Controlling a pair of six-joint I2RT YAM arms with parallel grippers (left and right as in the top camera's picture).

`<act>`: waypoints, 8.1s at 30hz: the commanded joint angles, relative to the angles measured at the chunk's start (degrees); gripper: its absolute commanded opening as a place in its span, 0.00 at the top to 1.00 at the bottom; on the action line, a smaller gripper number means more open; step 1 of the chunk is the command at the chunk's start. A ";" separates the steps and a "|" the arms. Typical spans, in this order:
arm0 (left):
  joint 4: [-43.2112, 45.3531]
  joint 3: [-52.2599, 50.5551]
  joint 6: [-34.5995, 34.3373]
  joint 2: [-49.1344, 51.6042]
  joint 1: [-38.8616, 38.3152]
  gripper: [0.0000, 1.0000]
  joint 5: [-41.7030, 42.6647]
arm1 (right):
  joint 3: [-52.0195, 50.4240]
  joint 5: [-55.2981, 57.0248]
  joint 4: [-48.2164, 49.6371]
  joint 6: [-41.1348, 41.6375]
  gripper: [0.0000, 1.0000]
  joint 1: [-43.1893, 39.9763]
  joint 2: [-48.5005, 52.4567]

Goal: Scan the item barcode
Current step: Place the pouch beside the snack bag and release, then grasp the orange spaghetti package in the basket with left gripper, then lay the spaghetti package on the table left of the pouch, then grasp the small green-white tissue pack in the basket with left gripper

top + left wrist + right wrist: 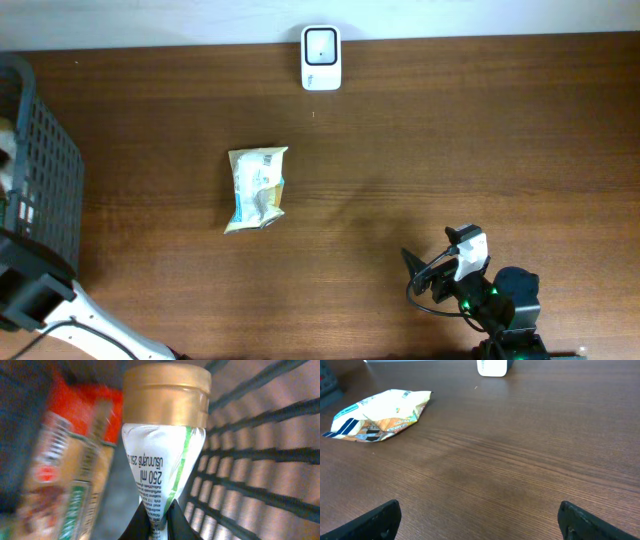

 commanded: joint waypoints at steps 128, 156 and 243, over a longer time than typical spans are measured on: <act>48.65 -38.93 3.61 -36.96 1.46 1.00 -6.73 | 0.02 -0.28 -0.09 -0.15 0.02 -0.31 -0.37; 13.44 -51.25 -8.13 -31.61 -29.22 1.00 -4.37 | 0.02 -0.28 -0.26 -0.17 0.02 -0.31 -0.33; 52.92 -52.13 -6.51 -47.47 -9.55 1.00 -25.66 | 0.02 -0.28 -0.26 -0.17 0.02 -0.31 -0.15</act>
